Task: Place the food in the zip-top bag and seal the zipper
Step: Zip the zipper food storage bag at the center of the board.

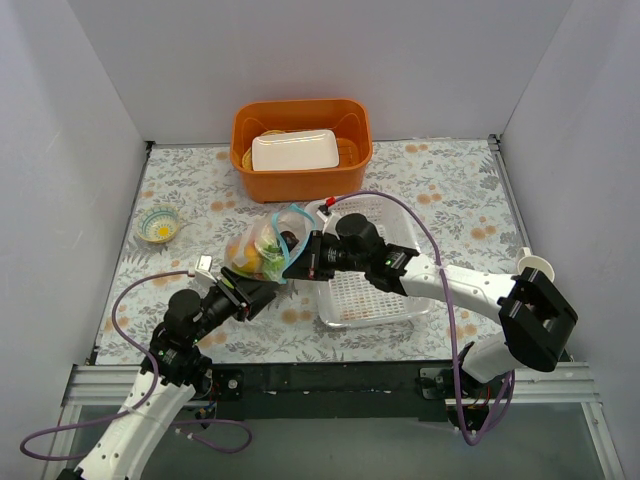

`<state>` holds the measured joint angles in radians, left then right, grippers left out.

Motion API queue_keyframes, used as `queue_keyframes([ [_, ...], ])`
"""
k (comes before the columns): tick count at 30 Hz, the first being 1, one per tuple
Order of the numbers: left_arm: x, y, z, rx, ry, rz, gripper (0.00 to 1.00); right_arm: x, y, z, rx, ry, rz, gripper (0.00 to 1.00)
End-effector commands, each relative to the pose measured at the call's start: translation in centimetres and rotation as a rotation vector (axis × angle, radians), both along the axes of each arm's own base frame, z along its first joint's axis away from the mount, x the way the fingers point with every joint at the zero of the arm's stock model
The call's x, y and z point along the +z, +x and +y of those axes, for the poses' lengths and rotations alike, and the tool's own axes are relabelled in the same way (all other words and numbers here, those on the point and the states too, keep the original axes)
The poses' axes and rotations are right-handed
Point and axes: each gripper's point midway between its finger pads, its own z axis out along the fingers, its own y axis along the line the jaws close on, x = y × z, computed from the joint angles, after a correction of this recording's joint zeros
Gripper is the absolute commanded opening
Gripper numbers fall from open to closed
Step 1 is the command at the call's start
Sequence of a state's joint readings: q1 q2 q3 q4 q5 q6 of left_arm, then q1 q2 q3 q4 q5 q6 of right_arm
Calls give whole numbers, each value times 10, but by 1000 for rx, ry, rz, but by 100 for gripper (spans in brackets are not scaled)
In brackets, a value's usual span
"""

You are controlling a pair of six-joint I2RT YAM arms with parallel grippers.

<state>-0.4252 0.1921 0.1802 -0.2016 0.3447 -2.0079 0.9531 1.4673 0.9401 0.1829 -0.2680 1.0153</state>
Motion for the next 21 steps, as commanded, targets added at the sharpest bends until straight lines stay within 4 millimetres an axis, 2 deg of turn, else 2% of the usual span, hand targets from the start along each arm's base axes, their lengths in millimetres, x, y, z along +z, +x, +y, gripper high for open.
queue_keyframes([
  [1, 26, 1, 0, 28, -137, 51, 54, 17, 2, 2, -13, 56, -32, 1],
  [12, 27, 18, -1, 70, -161, 45, 38, 20, 0, 1, -10, 67, -27, 1],
  [21, 18, 20, -4, 63, -165, 84, 40, 22, 1, 4, -4, 71, -27, 1],
])
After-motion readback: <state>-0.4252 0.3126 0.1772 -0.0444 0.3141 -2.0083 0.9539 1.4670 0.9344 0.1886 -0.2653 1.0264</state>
